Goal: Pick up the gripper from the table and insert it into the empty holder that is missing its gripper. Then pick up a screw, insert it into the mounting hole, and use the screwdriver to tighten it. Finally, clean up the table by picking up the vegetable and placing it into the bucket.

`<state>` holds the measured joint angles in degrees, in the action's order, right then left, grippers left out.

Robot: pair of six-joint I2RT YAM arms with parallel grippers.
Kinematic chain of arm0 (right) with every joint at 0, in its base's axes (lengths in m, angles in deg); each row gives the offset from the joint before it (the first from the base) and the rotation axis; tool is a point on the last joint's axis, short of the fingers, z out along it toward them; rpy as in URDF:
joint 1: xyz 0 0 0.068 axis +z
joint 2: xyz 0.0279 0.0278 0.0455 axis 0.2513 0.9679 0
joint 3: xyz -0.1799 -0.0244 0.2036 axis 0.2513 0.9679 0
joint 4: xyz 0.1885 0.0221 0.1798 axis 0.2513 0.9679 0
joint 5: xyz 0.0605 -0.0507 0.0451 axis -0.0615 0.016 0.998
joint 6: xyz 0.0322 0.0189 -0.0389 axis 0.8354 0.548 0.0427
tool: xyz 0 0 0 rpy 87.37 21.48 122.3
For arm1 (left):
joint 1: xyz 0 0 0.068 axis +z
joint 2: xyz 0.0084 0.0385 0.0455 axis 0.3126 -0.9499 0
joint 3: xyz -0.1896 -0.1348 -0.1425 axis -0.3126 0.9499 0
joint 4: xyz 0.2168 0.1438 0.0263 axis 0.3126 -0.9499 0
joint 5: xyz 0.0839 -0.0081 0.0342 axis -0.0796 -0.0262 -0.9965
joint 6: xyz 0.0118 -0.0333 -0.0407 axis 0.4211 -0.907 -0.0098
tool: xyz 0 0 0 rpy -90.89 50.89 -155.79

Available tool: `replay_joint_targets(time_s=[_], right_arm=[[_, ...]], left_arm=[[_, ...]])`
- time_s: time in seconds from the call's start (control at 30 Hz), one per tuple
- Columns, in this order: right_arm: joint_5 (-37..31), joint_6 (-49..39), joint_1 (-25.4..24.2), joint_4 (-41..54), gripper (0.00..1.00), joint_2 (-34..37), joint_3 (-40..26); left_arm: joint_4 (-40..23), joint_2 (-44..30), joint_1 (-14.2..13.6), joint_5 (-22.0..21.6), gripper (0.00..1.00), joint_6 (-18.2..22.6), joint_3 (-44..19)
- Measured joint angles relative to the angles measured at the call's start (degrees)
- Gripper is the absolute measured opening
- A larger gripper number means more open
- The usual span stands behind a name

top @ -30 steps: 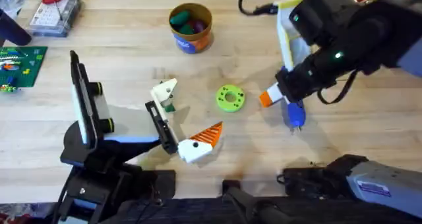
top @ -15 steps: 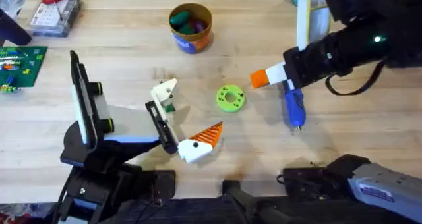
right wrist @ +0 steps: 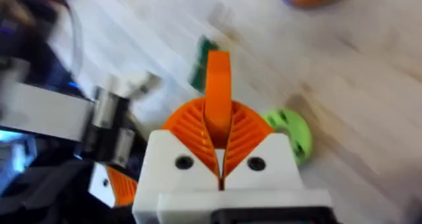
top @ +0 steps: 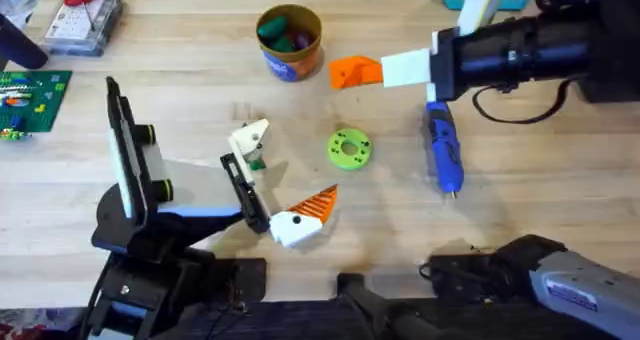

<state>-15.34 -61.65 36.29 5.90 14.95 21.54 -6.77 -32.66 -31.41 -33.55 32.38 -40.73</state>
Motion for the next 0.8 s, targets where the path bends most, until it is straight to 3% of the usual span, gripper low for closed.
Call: replay_joint_targets(time_s=[0.17, 0.3, 0.37, 0.57, 0.8], right_arm=[[16.3, 9.8, -7.3, -27.4, 0.007, -1.0, 12.5], [27.6, 23.1, -12.2, -51.6, 0.007, -0.3, 22.0], [32.2, 29.6, -14.3, -58.9, 0.007, 0.0, 25.3], [44.5, 40.3, -18.2, -58.8, 0.007, 2.3, 28.3], [51.0, 43.4, -17.6, -55.0, 0.007, 6.8, 28.5]], left_arm=[[0.0, 0.0, 0.0, 0.0, 0.995, 0.0, 0.0], [0.0, 0.0, 0.0, 0.0, 0.995, 0.0, 0.0], [0.0, 0.0, 0.0, 0.0, 0.995, 0.0, 0.0], [0.0, 0.0, 0.0, 0.0, 0.995, 0.0, 0.0], [0.0, 0.0, 0.0, 0.0, 0.995, 0.0, 0.0]])
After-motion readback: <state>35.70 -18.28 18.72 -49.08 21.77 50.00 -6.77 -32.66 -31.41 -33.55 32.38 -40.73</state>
